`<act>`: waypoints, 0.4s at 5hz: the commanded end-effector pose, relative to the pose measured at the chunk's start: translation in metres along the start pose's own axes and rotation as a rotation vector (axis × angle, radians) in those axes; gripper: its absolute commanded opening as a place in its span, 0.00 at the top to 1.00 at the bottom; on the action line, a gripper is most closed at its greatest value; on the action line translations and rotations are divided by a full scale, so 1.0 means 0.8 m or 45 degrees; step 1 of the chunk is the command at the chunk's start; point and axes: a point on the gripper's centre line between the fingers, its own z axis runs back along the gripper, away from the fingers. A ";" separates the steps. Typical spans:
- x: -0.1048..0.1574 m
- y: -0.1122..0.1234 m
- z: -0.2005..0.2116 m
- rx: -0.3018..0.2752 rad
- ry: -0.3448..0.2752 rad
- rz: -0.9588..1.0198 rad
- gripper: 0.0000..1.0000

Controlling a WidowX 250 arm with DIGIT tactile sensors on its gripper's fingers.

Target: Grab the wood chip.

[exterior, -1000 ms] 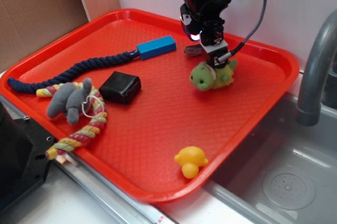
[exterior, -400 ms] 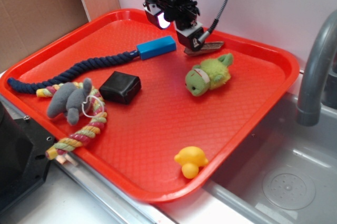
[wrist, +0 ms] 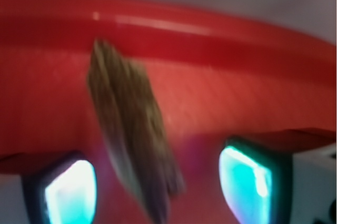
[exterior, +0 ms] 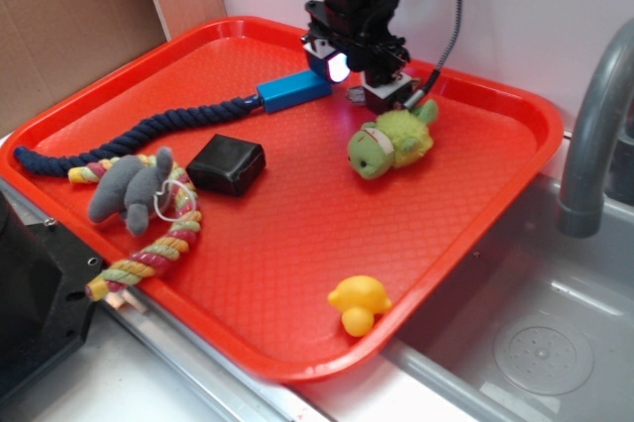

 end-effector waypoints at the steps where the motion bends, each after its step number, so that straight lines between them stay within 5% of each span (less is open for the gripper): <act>1: 0.010 -0.008 0.023 0.022 -0.081 -0.026 1.00; 2: -0.010 -0.011 0.045 -0.002 -0.157 -0.032 1.00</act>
